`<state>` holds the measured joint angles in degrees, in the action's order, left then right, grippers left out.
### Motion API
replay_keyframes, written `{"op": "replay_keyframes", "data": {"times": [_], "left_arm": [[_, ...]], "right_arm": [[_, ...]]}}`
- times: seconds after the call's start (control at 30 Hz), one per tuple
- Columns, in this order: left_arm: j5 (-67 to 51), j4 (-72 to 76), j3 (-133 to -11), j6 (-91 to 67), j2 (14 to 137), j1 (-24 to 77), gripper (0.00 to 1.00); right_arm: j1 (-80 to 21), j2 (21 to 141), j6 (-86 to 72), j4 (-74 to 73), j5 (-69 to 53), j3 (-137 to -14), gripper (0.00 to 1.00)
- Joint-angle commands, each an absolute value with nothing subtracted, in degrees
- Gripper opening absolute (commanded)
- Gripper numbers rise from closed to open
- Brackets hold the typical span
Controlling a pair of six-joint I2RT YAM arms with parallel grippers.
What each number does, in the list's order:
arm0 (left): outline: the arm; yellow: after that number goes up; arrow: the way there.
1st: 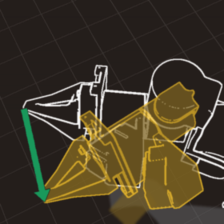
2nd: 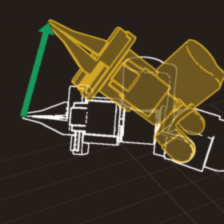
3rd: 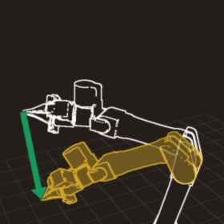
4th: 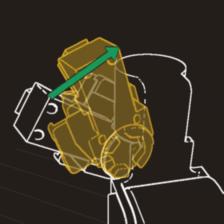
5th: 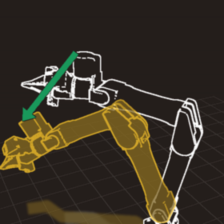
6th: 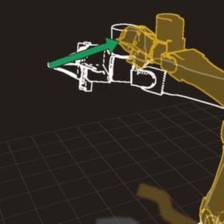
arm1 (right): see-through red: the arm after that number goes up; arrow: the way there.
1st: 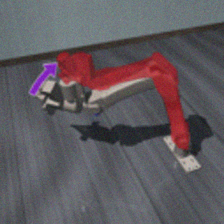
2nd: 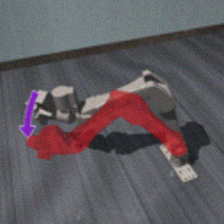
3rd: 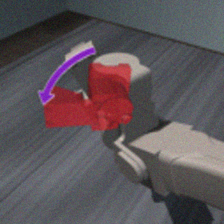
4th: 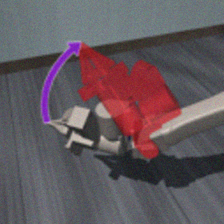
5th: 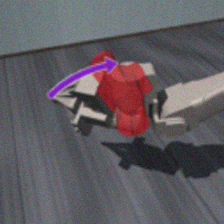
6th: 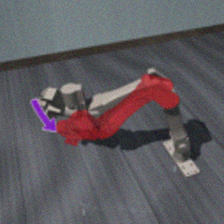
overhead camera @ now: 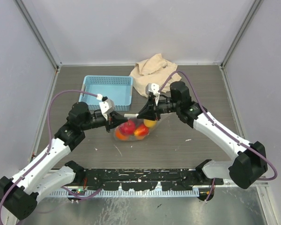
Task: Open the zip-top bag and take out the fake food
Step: Unzip the zipper food storage bag at the center of the board.
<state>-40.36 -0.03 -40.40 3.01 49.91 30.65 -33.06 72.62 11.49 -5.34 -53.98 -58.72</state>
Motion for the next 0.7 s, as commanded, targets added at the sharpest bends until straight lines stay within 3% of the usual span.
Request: {"op": "replay_keyframes", "data": {"times": [0.0, 0.67], "left_arm": [[-37.02, -2.97, -42.55, 6.76, 47.56, 30.68, 0.0], [-28.6, -7.77, -43.93, 8.76, 48.16, 30.65, 0.0]], "right_arm": [[-30.76, 68.5, 13.42, -4.3, -51.74, -57.78, 0.01], [-24.67, 65.98, 14.2, -9.22, -47.44, -56.22, 0.02]]}}
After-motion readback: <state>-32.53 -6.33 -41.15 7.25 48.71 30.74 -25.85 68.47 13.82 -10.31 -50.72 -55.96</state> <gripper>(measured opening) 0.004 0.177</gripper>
